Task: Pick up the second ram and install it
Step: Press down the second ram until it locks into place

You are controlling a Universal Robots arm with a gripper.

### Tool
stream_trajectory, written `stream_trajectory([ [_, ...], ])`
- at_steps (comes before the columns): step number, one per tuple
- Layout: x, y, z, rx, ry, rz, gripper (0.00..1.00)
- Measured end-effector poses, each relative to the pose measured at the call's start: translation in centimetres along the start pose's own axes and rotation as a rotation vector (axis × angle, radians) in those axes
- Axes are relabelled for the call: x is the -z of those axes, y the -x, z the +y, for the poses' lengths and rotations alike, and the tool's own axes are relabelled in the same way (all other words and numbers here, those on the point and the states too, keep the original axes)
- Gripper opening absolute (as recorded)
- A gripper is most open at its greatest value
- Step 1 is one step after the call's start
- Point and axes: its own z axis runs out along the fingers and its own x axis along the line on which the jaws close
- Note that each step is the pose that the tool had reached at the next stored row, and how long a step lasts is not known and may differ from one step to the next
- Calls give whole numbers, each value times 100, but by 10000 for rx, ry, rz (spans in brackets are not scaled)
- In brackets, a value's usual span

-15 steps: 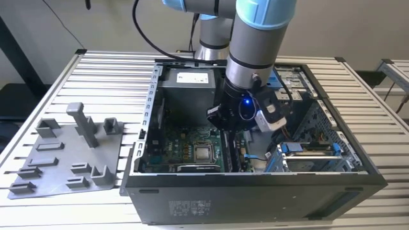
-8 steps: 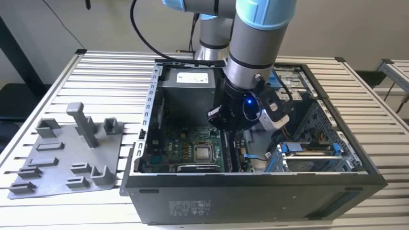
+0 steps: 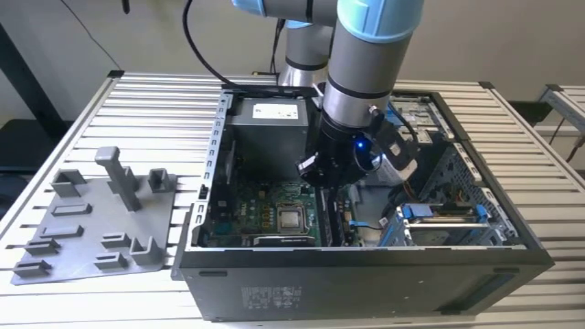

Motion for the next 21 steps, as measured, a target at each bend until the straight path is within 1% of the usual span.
stream_trajectory([
  [3,0,0,0,482,37,0,11],
  [5,-1,0,0,722,54,0,11],
  [7,-1,0,0,964,58,5,11],
  [16,-1,-1,0,2467,66,38,11],
  [21,-1,-1,0,3387,70,59,11],
])
